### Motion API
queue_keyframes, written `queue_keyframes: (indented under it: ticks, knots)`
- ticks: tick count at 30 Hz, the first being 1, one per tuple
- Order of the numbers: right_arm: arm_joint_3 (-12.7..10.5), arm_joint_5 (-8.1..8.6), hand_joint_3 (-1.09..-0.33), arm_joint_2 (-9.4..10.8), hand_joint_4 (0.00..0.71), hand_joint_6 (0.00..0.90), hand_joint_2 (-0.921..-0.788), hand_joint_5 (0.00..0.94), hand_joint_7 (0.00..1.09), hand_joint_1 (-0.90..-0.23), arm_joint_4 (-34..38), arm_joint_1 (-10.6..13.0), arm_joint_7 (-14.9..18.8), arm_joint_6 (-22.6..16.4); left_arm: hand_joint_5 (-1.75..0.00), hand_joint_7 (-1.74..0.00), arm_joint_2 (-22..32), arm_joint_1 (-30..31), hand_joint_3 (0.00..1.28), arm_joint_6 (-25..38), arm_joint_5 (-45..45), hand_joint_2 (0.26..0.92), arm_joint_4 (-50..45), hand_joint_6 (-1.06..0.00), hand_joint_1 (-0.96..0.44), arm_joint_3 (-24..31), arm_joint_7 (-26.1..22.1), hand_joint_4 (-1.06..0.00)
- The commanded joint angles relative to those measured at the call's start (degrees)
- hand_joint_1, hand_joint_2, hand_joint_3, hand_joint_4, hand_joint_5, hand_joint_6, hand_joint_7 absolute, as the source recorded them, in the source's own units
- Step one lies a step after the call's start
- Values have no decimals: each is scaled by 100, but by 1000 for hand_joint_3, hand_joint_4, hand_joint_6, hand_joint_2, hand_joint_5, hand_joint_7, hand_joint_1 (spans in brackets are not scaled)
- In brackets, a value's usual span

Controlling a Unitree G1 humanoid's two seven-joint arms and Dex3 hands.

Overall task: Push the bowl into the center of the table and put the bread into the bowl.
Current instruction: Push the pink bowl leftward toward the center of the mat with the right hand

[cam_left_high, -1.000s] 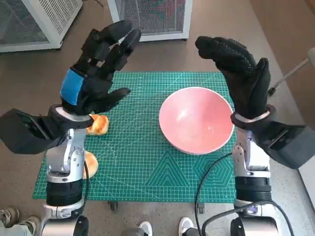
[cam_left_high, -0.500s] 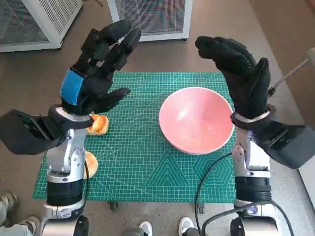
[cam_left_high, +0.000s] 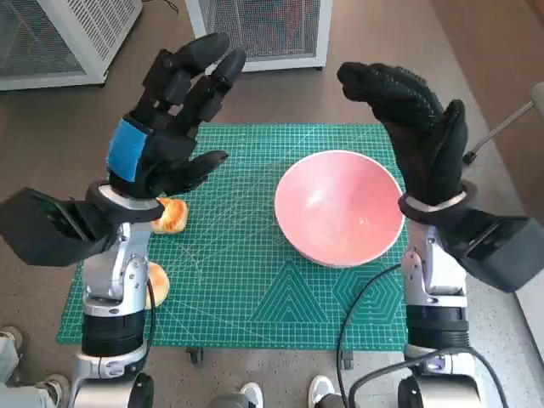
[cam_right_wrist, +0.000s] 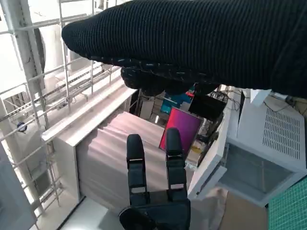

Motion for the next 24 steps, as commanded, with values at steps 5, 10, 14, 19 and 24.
queue_keyframes:
  ticks: [5, 10, 14, 19, 24]
  knots:
    - [-549, 48, -639, -415, 216, 292, -921, 4, 5, -665, 1140, -109, -119, -204, -9, -665, 39, 95, 211, -114, 59, 921, -74, -45, -560, 70, 72, -241]
    - [-770, -46, -622, -540, 222, 299, -921, 6, 9, -671, 2012, -302, -327, -478, -14, -655, 44, 142, 210, -220, 84, 921, -62, -54, -558, 67, 46, -252]
    - [-870, -197, -620, -639, 220, 300, -921, 3, 9, -667, 2758, -480, -560, -698, -15, -625, 36, 156, 217, -205, 52, 921, -67, -69, -559, 70, 51, -260]
    - [-890, -478, -630, -759, 209, 289, -921, 0, 3, -650, 3584, -638, -980, -887, -14, -617, 20, 154, 219, -189, 13, 921, -34, -81, -566, 83, 44, -263]
    - [-853, -742, -661, -839, 198, 285, -921, 0, 1, -621, 4124, -662, -1407, -902, -15, -619, 15, 153, 217, -168, -33, 921, -17, -90, -561, 99, 28, -267]
